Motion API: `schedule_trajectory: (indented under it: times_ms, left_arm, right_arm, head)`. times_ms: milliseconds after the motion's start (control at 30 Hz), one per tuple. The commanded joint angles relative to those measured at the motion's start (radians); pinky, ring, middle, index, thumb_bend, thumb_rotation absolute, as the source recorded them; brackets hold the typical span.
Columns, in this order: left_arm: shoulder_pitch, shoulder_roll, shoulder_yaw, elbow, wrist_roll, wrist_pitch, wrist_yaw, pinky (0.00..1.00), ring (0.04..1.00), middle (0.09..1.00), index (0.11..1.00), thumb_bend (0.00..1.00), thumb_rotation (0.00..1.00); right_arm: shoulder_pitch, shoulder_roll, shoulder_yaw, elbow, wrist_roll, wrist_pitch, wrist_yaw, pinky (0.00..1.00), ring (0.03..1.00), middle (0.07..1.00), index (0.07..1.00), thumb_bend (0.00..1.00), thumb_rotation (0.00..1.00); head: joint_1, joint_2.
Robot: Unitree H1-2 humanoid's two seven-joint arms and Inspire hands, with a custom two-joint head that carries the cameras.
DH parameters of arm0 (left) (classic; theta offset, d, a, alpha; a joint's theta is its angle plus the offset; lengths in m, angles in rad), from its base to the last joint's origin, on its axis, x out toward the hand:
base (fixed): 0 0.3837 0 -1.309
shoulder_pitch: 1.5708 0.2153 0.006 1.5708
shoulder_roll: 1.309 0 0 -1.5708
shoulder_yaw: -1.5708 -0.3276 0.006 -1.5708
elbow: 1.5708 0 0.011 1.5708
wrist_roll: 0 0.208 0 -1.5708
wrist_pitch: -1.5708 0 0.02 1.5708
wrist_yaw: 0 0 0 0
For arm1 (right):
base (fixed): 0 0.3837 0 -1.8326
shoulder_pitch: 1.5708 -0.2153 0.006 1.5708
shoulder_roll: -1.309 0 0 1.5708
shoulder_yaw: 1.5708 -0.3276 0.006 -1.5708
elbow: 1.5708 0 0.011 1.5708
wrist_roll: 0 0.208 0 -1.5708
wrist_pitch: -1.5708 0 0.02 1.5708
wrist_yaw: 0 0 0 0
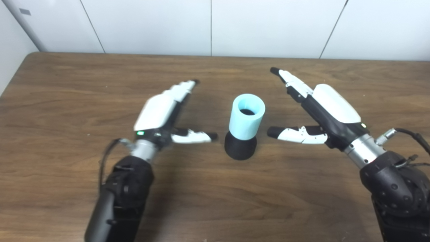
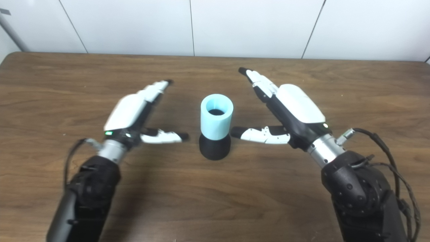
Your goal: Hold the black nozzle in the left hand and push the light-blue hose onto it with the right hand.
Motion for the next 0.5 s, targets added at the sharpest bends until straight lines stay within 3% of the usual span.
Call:
schedule_trajectory:
  times_ms: [0,167,300,467]
  left_arm:
    - [-0.006,-0.018,0.05,-0.046,-0.073,0.004,0.056,0.8,0.917,0.941,0.97,0.9,0.5]
    - [0.016,-0.059,0.153,-0.061,-0.257,-0.003,0.107,0.87,0.929,0.927,0.955,0.67,0.45]
    - [0.053,-0.061,0.183,-0.089,-0.328,0.01,0.117,0.87,0.917,0.926,0.96,0.52,0.58]
    - [0.129,-0.052,0.216,-0.044,-0.441,-0.081,0.155,0.89,0.921,0.944,0.972,0.44,0.74]
  right_arm:
    - [0.001,0.017,-0.027,0.006,0.035,-0.029,-0.07,0.82,0.947,0.976,0.997,0.57,0.92]
    - [0.049,0.119,-0.068,0.053,0.089,-0.007,-0.186,0.82,0.902,0.93,0.949,0.55,1.0]
    - [0.083,0.175,-0.095,0.074,0.158,0.033,-0.215,0.82,0.911,0.956,0.974,0.54,1.0]
    - [0.127,0.225,-0.127,0.089,0.279,0.046,-0.247,0.8,0.917,0.969,0.986,0.58,1.0]
  head:
    - [0.0,0.001]
    - [-0.014,0.001]
    - [-0.025,0.001]
    - [-0.033,0.003]
